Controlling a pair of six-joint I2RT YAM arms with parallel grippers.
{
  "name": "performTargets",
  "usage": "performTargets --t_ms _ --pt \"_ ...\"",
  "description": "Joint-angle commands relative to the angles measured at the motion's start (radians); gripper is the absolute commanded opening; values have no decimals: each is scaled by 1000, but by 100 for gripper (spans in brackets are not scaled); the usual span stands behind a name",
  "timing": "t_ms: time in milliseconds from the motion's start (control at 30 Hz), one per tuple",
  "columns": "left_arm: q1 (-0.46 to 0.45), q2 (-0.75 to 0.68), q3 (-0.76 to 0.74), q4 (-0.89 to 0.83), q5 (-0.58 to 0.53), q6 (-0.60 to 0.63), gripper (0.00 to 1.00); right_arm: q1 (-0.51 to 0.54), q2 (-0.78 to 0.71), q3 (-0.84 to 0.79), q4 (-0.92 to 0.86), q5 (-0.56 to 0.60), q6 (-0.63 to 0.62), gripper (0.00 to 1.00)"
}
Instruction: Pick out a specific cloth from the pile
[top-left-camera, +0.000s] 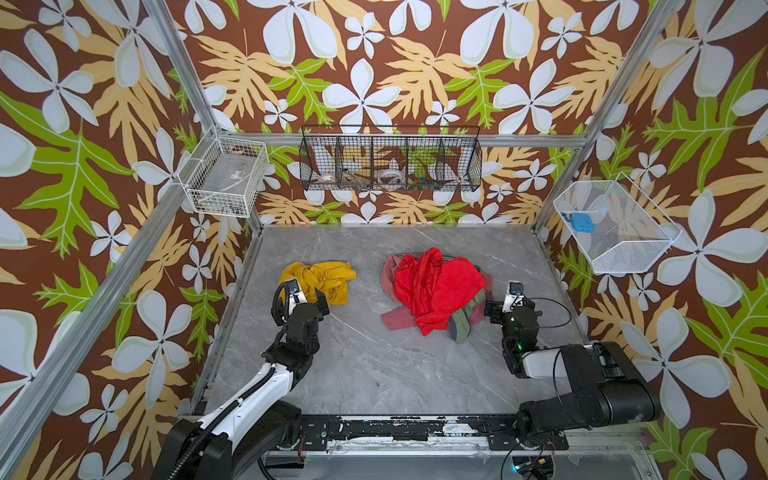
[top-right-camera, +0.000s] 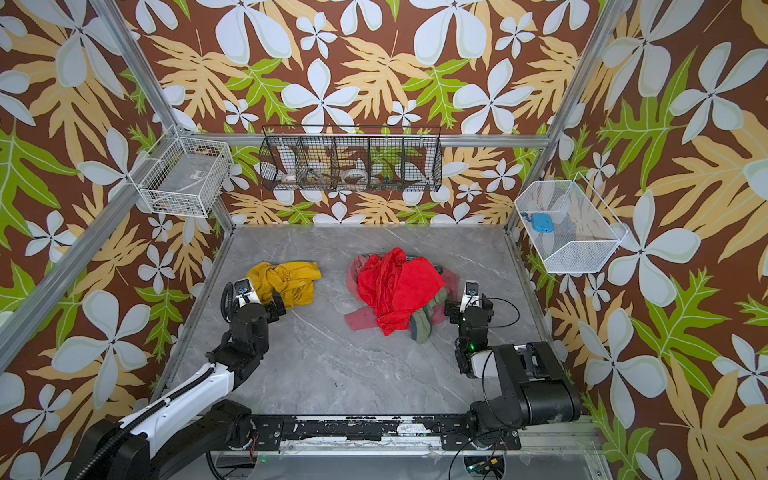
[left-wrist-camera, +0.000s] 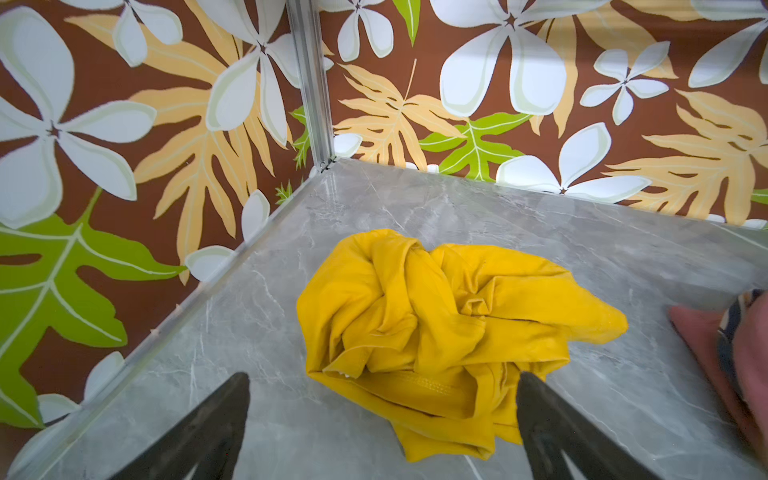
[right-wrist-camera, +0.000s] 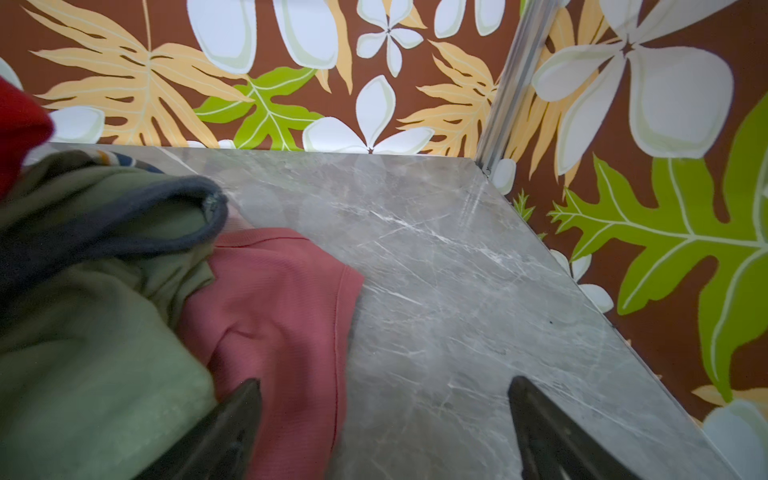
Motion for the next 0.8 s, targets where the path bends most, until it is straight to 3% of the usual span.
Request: performTargets --t_ms 0,267,433,567,667,767 --pt "1 17 -68 284 -46 96 100 -9 2 8 20 -23 21 94" --pt "55 209 -200 739 8 127 100 -12 3 10 19 -27 23 99" --pt "114 366 -264 1016 124 137 100 -10 3 10 19 -28 23 100" --pt "164 424 -288 1094 254 121 100 -11 3 10 19 -28 23 100" --pt "167 381 -219 878 327 128 100 -11 3 10 19 -27 22 100" --pt "197 402 -174 825 345 104 100 -11 3 10 19 -27 23 100"
